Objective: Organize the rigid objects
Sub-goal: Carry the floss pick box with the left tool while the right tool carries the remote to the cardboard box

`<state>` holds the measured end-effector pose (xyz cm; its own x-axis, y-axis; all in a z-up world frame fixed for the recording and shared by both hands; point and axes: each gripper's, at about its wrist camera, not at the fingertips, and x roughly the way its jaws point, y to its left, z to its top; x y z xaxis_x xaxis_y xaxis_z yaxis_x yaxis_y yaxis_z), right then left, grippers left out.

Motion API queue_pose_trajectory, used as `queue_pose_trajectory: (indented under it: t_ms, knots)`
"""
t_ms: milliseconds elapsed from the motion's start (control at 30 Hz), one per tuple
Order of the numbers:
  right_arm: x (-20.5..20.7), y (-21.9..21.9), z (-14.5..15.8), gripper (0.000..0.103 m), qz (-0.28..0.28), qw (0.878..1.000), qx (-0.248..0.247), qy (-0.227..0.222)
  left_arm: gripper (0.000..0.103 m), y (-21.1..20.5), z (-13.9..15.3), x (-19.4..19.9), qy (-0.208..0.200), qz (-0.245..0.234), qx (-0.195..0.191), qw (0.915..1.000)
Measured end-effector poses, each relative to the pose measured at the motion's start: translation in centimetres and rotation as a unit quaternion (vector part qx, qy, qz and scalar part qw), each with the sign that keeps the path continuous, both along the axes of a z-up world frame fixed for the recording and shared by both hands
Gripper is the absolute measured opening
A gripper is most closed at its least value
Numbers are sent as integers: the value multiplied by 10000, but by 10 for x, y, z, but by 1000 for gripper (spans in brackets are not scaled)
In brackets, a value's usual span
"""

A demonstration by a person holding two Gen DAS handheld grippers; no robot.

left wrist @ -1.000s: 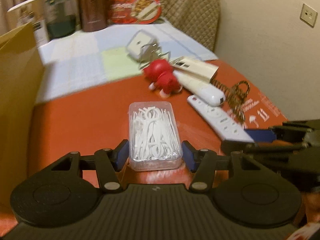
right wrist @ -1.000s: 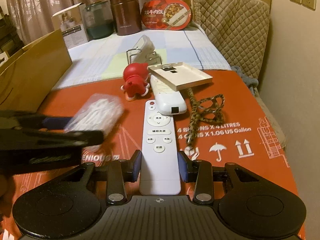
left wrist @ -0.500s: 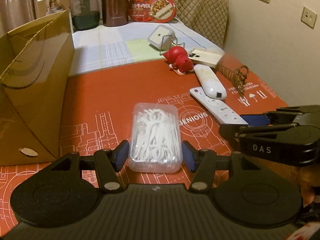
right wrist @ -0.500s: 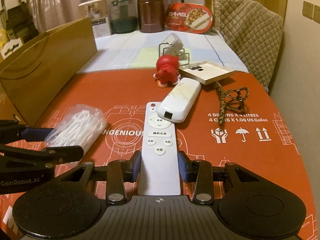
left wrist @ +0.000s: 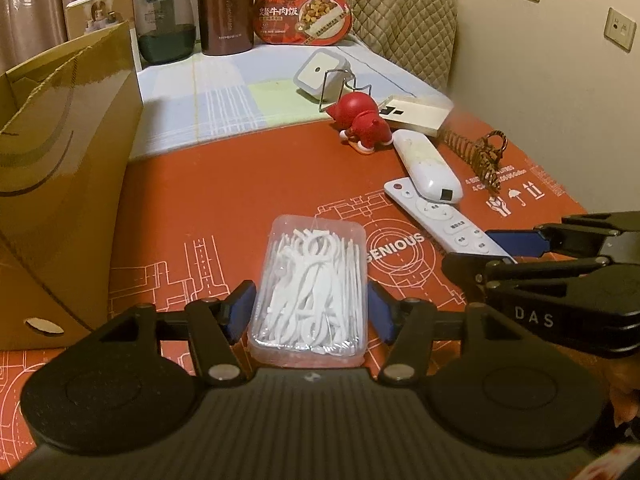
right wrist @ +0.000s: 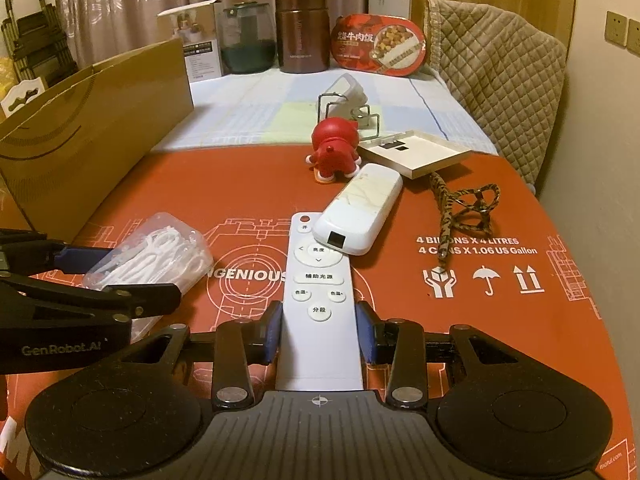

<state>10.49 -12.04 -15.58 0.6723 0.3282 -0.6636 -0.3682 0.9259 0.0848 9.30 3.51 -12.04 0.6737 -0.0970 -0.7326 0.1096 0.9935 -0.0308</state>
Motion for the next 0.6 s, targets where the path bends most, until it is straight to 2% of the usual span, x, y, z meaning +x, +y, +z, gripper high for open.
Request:
queue_pose_trajectory:
  t_ms: [333,533,600]
  knots:
    - [2,1,1,36,-2,10000,-6,35,53,1,-2,3,165,55,-54,9998]
    - [-2,-6,7,35,160,9975,559,413,53,9,5,-4,183,186,-161,9995]
    - [-2,-10,8,35,149,9945,888,543,53,13,8,-6,190,249,-231,9992]
